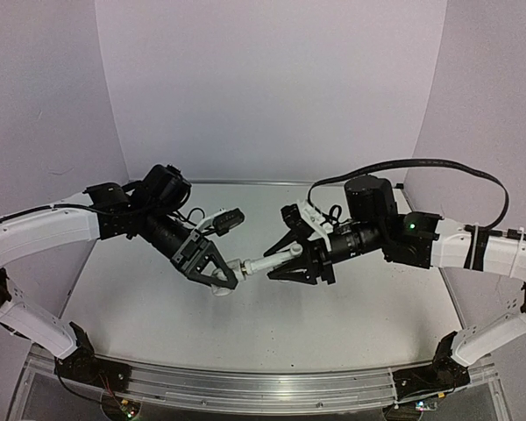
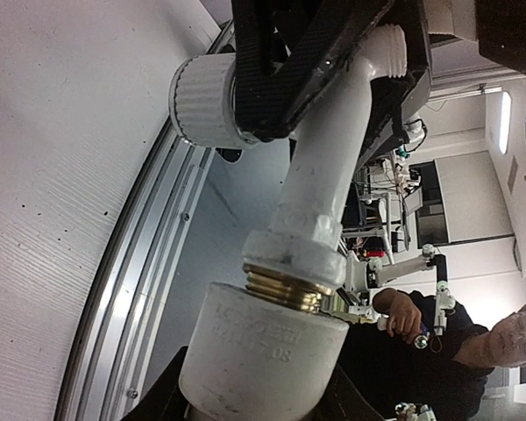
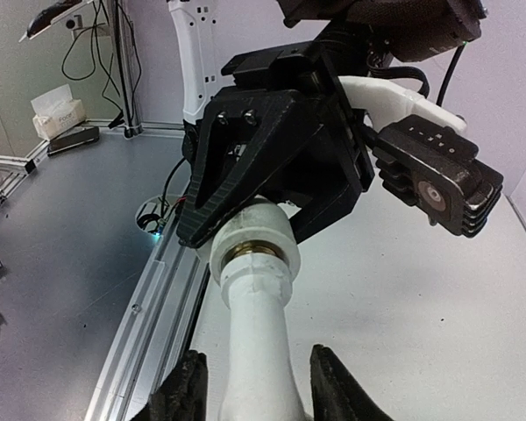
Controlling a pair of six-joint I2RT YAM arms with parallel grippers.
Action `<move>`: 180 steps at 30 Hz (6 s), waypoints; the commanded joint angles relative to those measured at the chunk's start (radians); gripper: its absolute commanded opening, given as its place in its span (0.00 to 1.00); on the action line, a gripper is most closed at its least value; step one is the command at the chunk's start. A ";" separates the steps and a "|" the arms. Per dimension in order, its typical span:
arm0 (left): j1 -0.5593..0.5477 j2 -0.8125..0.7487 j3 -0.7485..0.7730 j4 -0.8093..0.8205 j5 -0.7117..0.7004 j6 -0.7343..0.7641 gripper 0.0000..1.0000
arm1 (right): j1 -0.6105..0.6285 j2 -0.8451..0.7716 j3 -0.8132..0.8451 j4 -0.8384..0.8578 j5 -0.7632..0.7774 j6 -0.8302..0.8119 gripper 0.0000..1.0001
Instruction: Install the water faucets
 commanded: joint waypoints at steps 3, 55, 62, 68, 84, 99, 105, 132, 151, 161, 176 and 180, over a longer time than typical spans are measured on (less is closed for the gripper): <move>0.003 -0.016 0.106 0.000 -0.155 0.146 0.00 | 0.004 0.006 0.032 0.032 -0.002 0.081 0.30; 0.032 0.094 0.124 1.154 -0.786 2.258 0.00 | -0.006 -0.041 0.084 0.122 0.419 0.586 0.01; 0.044 0.098 0.083 1.105 -0.834 1.787 0.00 | -0.005 -0.054 0.089 0.122 0.391 0.580 0.44; 0.080 0.091 -0.017 1.076 -1.056 1.343 0.00 | -0.005 -0.154 0.024 0.104 0.454 0.511 0.87; 0.083 -0.128 -0.182 0.733 -0.521 0.053 0.00 | -0.005 -0.312 -0.105 0.118 0.559 0.286 0.98; 0.028 -0.076 -0.226 0.612 0.096 -0.410 0.00 | -0.005 -0.171 -0.024 0.043 0.328 -0.358 0.98; 0.019 -0.074 -0.240 0.546 0.070 -0.386 0.00 | -0.005 -0.061 0.052 0.031 0.191 -0.329 0.98; 0.017 -0.053 -0.132 0.323 -0.099 -0.159 0.00 | -0.005 0.108 0.192 -0.108 -0.038 -0.107 0.27; 0.008 -0.109 -0.019 0.403 -1.227 0.654 0.00 | -0.084 0.281 0.259 0.156 -0.116 0.655 0.00; 0.006 -0.059 -0.098 0.743 -1.244 1.081 0.00 | -0.117 0.360 0.358 0.169 -0.007 1.562 0.00; 0.006 -0.215 -0.263 0.745 -1.192 0.878 0.00 | -0.189 0.231 0.214 0.178 0.158 1.607 0.82; 0.006 -0.281 -0.298 0.738 -1.159 0.773 0.00 | -0.212 0.162 0.196 0.167 0.238 1.342 0.98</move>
